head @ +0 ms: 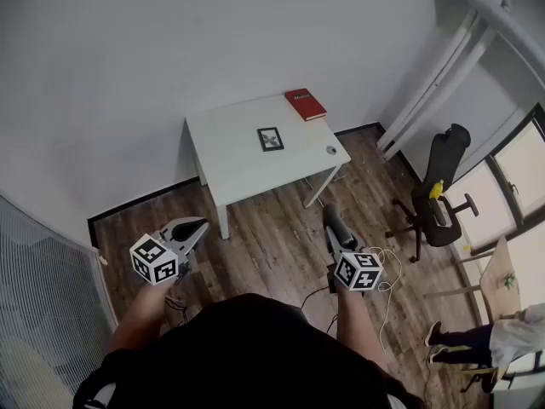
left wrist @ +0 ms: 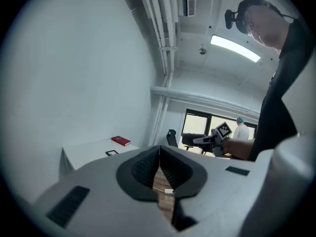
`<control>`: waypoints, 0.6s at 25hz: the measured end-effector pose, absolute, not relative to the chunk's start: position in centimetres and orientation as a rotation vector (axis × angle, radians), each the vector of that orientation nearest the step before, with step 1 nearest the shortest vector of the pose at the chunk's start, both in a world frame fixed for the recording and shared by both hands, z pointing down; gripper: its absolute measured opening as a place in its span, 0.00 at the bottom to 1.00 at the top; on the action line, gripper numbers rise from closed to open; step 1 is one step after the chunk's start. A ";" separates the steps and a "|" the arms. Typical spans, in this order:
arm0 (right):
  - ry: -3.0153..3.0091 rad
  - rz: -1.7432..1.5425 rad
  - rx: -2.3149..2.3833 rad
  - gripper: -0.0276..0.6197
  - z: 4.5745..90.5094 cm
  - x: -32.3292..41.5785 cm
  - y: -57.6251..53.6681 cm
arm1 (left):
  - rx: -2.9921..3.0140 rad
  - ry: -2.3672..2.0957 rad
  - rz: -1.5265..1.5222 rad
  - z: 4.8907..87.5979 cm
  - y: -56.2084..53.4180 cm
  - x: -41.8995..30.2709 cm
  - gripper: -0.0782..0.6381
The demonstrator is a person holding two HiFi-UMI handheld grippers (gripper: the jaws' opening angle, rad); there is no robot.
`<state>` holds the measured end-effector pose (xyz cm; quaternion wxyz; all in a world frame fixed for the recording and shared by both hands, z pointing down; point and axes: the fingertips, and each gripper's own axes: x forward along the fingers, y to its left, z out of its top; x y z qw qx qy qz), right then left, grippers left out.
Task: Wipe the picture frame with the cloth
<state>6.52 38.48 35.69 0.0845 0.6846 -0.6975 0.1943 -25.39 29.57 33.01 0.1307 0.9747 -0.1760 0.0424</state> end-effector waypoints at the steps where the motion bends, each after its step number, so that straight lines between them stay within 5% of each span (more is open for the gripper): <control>1: -2.079 0.581 2.041 0.21 35.8 6.4 38.5 | 2.829 -0.514 0.124 33.1 29.4 -25.6 0.13; 15: -2.061 0.588 2.054 0.22 35.3 4.8 39.0 | 2.834 -0.533 0.109 32.6 28.8 -27.3 0.13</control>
